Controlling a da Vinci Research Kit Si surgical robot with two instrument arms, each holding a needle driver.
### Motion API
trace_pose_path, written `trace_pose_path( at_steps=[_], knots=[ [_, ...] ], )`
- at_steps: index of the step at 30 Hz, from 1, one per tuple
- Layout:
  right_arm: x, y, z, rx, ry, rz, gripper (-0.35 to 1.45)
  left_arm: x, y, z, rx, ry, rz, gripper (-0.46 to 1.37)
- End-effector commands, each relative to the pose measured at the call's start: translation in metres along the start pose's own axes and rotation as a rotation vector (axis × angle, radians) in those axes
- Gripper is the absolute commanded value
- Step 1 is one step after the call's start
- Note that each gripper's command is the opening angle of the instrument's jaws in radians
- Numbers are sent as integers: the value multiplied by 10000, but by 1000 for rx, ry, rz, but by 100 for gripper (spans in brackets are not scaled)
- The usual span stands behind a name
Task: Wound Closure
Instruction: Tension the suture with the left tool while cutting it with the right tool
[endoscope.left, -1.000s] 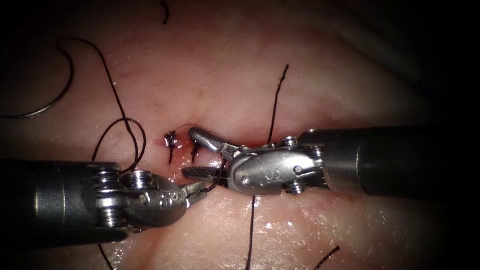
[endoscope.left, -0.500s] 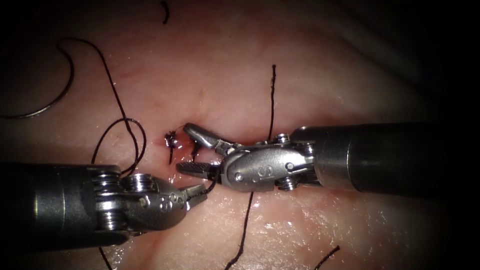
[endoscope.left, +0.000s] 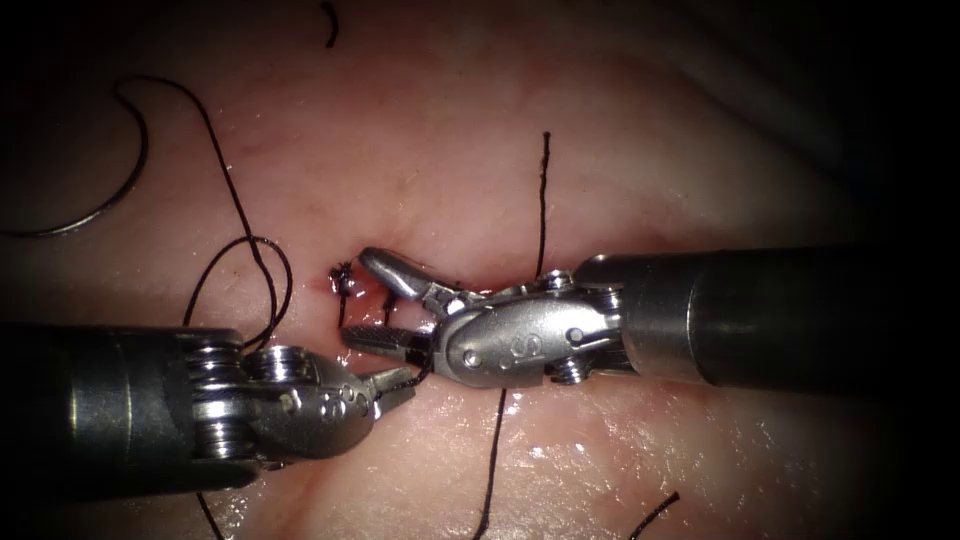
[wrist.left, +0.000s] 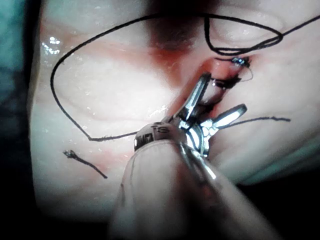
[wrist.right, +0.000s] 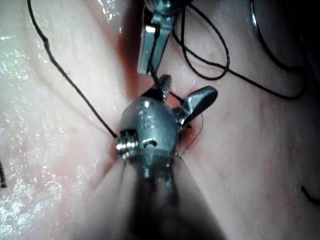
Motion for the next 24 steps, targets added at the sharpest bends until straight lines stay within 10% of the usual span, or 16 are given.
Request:
trace_pose_path(
  at_steps=[1,3,22,24],
  knots=[
    [-2,1,0,-2,-1,0,11,0,0,0,-2,0,0,-35],
    [-6,2,1,-2,-2,-1,-35,0,0,0,-2,0,0,-35],
    [-10,9,-2,35,-39,-10,-35,4,-3,-2,-3,-1,9,-35],
    [-8,17,-5,4,-26,2,50,5,-3,-4,-3,-1,10,-35]
  ],
)
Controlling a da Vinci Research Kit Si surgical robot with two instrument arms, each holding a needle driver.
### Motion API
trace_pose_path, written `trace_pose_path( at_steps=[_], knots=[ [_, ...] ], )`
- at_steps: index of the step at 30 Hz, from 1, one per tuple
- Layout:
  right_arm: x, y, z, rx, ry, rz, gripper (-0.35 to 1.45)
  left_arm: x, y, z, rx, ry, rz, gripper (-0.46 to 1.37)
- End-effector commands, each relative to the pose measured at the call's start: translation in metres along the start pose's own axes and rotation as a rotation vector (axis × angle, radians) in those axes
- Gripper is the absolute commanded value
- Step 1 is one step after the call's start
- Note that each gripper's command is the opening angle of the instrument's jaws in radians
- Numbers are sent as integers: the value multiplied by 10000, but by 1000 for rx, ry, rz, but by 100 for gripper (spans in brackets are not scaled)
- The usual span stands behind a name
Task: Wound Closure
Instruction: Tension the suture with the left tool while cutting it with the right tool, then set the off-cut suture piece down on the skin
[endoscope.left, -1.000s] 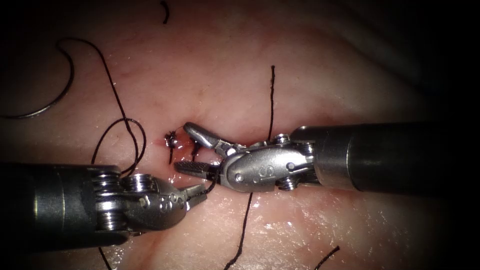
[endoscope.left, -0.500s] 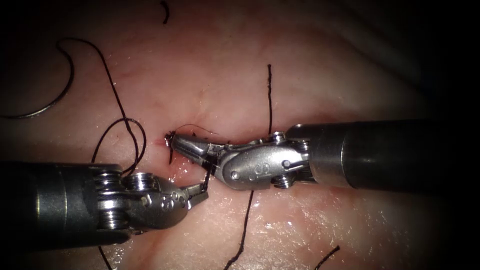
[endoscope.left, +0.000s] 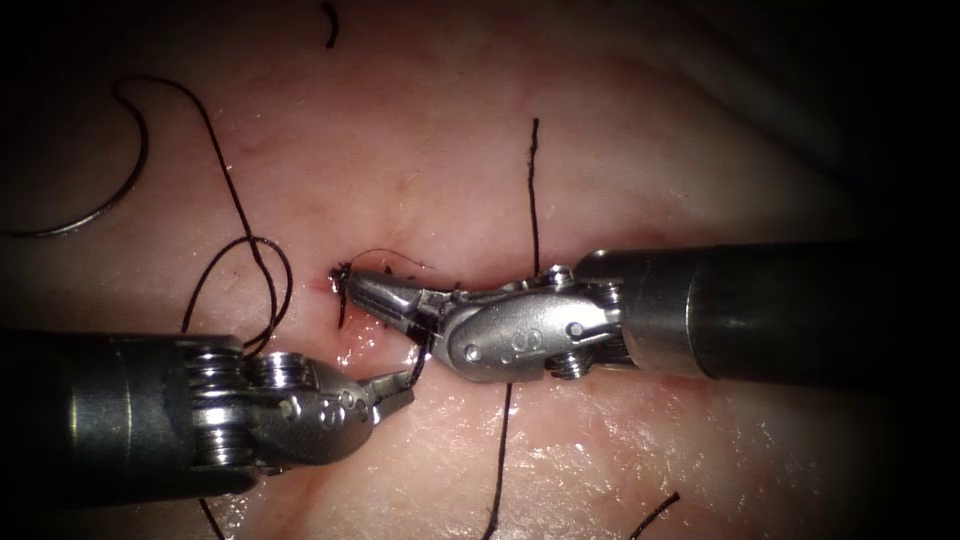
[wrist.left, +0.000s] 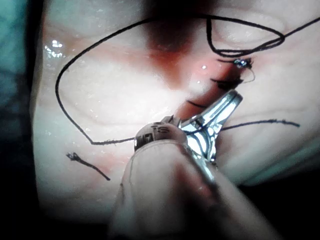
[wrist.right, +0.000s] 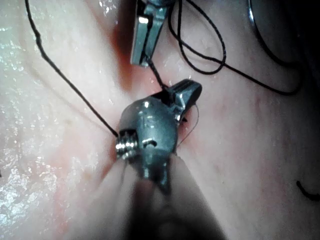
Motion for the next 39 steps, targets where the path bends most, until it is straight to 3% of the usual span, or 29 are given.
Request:
trace_pose_path(
  at_steps=[1,3,5,8,10,20,25,31,39],
  knots=[
    [0,3,-3,-46,17,16,81,0,0,-1,-3,-1,0,-35],
    [1,6,-7,-102,45,21,100,0,-1,-2,0,2,0,-35],
    [4,11,-12,-147,69,27,106,-1,-1,-3,-4,-3,0,-35],
    [7,19,-20,-157,72,36,105,-3,-3,-6,-3,-2,4,-35],
    [11,27,-31,-168,40,47,105,-4,-5,-8,-4,-1,10,-35],
    [1,76,-114,-233,-18,22,105,-38,-31,-6,1,-26,24,-35],
    [-9,91,-152,-253,-68,17,104,-66,-47,15,-3,-37,31,-35],
    [-15,100,-181,-282,-104,8,104,-95,-60,48,1,-65,43,-35],
    [-14,108,-199,-292,-147,0,103,-104,-77,102,24,-94,74,-35]
  ],
)
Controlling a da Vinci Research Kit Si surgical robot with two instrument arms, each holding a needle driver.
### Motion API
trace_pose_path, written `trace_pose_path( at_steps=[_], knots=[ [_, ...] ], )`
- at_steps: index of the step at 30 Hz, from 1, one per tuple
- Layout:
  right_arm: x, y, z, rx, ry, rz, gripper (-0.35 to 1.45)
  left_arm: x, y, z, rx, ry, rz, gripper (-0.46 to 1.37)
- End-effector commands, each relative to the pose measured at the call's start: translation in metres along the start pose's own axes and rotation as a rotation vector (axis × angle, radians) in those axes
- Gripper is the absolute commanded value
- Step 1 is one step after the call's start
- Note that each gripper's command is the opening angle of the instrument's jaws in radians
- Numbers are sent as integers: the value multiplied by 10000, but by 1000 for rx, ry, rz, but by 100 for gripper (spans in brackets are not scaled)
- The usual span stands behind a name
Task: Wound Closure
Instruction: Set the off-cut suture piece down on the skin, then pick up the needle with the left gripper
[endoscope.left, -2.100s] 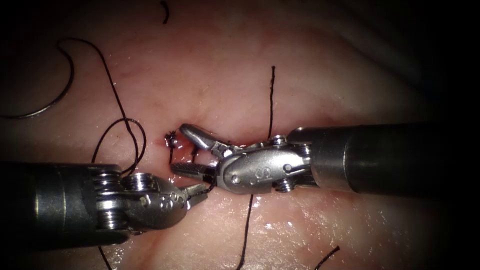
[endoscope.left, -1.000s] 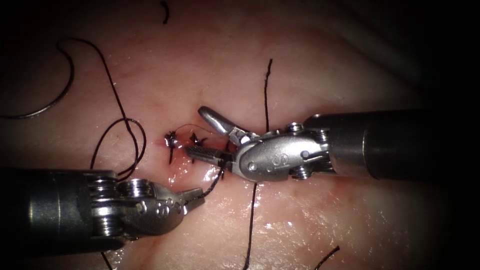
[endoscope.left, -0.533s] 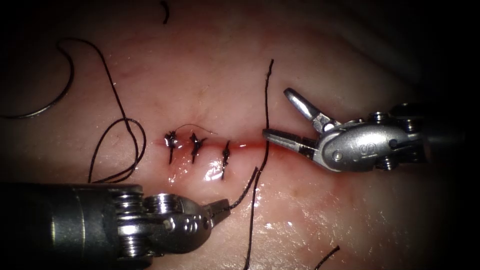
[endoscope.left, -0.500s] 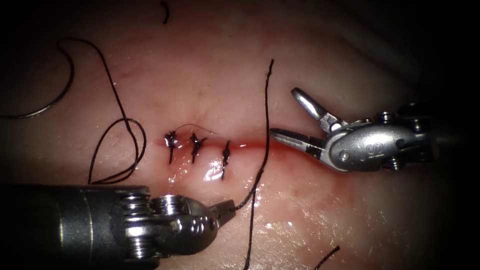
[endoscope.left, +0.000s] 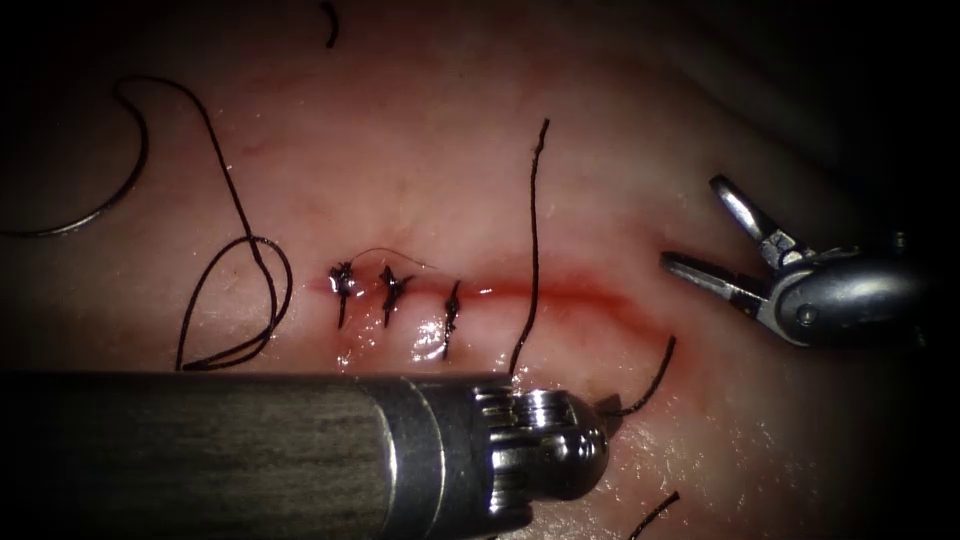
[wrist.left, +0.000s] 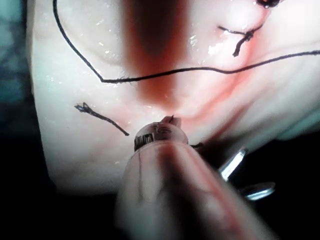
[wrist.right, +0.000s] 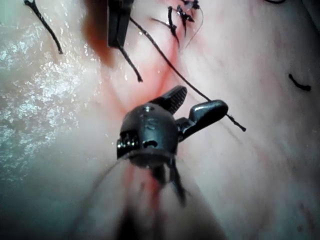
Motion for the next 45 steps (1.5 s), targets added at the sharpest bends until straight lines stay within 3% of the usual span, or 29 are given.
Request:
trace_pose_path(
  at_steps=[1,7,11,13,17,18,21,28,34,39,43,45],
  knots=[
    [0,1,-2,-2,-11,-4,103,1,-5,10,11,-4,-1,-35],
    [-1,2,-3,-10,-31,-12,105,6,-18,54,60,-49,-10,-35],
    [-2,1,-3,-11,-31,-13,106,6,-26,69,103,-55,-10,-33],
    [-2,1,-4,-11,-31,-13,107,7,-28,73,124,-48,-11,-4],
    [-2,0,-3,-11,-31,-13,108,16,-33,81,174,-6,12,30],
    [-2,0,-3,-12,-32,-13,108,21,-35,83,188,8,13,47],
    [-1,-1,-2,-12,-32,-14,110,30,-34,84,217,24,-15,57],
    [0,-4,1,-16,-35,-15,117,42,-14,62,244,-65,-91,76],
    [1,-9,4,-21,-37,-23,121,65,8,28,288,-86,-129,45],
    [1,-15,7,-26,-39,-9,127,79,30,0,269,-162,-158,28],
    [3,-23,8,-31,-41,4,128,82,36,-8,255,-176,-160,43],
    [4,-25,7,-35,-39,4,128,81,35,-11,245,-169,-162,65]
  ],
)
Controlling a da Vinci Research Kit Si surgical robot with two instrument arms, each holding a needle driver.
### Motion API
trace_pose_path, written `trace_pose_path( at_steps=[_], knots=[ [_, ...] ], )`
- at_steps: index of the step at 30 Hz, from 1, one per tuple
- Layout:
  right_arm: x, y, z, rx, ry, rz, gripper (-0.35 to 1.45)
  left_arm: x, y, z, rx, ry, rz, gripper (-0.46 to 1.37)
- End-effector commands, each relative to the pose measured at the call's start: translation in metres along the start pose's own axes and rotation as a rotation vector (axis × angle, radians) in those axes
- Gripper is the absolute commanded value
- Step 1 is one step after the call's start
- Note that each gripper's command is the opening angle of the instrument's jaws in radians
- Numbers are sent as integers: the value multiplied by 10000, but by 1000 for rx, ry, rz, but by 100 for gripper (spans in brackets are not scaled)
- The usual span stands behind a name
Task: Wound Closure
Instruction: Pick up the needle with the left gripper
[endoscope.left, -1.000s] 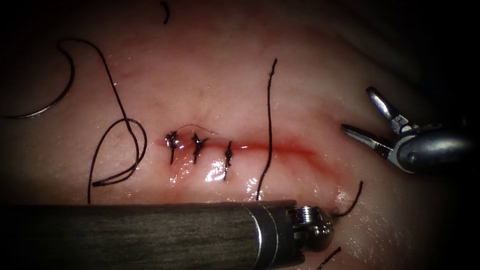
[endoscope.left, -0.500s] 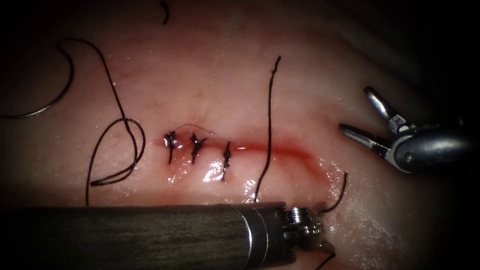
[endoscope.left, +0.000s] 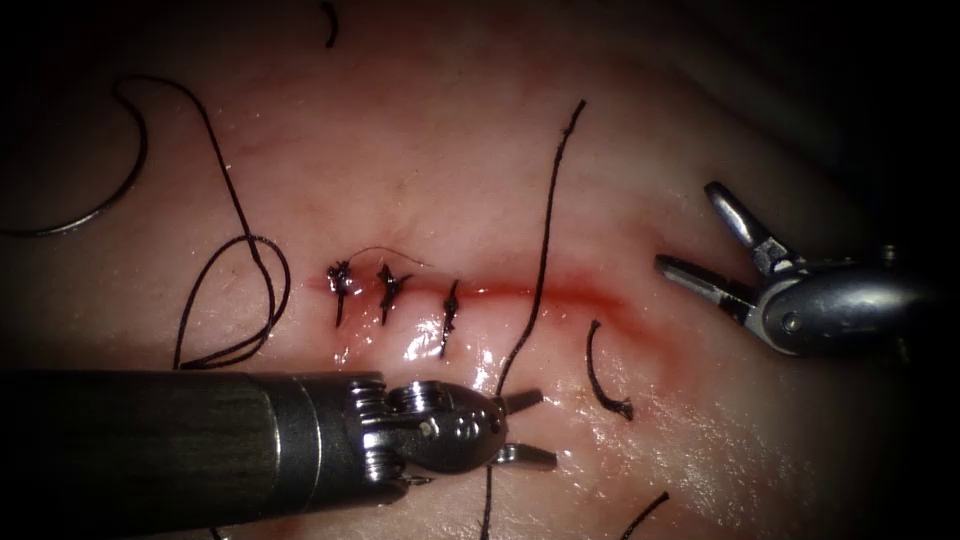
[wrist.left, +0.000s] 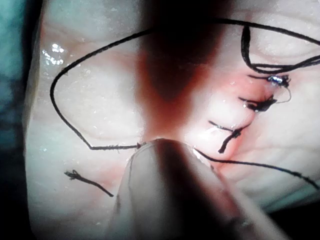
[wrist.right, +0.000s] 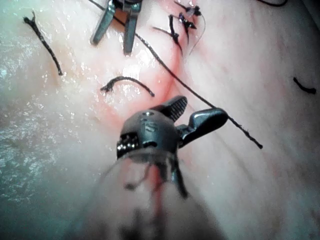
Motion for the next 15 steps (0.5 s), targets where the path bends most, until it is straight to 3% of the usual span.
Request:
trace_pose_path(
  at_steps=[1,6,13,15],
  knots=[
    [0,0,0,6,1,6,129,-1,-2,-1,-1,3,-2,67],
    [-1,1,0,6,0,11,127,-19,-17,-11,-21,-38,11,83],
    [-1,0,1,8,-3,17,129,-57,-32,-34,27,-181,60,88],
    [0,0,2,13,-6,21,128,-72,-33,-46,41,-254,81,86]
  ],
)
